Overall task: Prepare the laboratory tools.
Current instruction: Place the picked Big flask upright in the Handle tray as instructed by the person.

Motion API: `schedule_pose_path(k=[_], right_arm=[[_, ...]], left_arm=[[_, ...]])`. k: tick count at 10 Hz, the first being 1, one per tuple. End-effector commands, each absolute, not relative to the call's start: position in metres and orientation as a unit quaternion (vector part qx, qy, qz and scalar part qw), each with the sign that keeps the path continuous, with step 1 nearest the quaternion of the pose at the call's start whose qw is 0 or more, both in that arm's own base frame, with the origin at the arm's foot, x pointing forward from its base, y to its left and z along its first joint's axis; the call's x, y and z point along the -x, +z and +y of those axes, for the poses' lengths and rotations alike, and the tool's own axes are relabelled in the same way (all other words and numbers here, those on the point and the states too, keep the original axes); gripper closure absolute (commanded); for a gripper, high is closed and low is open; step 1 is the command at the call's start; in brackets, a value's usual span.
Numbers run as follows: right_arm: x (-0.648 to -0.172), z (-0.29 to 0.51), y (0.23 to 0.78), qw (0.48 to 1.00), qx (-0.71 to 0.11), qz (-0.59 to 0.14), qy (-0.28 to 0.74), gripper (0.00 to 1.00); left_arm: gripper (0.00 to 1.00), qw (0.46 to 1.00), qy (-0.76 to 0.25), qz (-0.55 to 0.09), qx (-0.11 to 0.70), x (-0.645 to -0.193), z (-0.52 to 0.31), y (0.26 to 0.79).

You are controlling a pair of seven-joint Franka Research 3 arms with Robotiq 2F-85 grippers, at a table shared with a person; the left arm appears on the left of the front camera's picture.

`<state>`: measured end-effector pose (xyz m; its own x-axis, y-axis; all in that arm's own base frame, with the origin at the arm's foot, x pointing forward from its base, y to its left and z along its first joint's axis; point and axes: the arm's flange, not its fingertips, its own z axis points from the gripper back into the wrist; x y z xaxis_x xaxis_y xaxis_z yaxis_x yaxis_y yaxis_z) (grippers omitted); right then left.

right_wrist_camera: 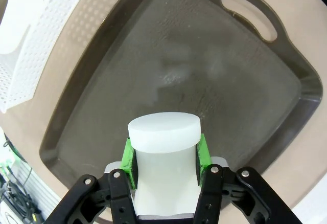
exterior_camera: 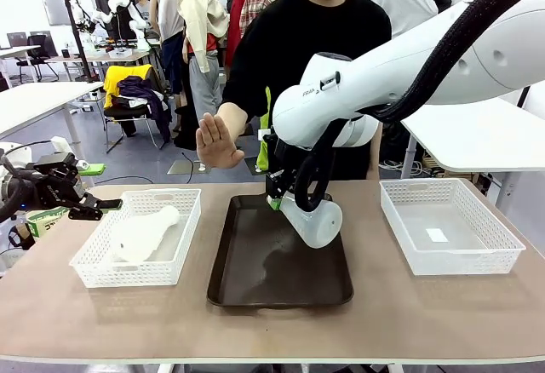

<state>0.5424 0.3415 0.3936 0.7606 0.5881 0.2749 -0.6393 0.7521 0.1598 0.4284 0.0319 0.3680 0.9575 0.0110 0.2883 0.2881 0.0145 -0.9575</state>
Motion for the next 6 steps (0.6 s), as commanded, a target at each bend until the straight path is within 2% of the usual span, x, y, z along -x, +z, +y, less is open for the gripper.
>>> schedule_pose_path(k=[1, 6], right_arm=[[-0.5420, 0.3417, 0.3946, 0.930, -0.123, -0.105, 0.329, 1.00], [-0.5420, 0.3417, 0.3946, 0.930, -0.123, -0.105, 0.329, 1.00]], left_arm=[[0.00, 0.698, -0.099, -0.115, 0.700, -0.4286, 0.0323, 0.3707], [0.00, 0.698, -0.099, -0.115, 0.700, -0.4286, 0.0323, 0.3707]])
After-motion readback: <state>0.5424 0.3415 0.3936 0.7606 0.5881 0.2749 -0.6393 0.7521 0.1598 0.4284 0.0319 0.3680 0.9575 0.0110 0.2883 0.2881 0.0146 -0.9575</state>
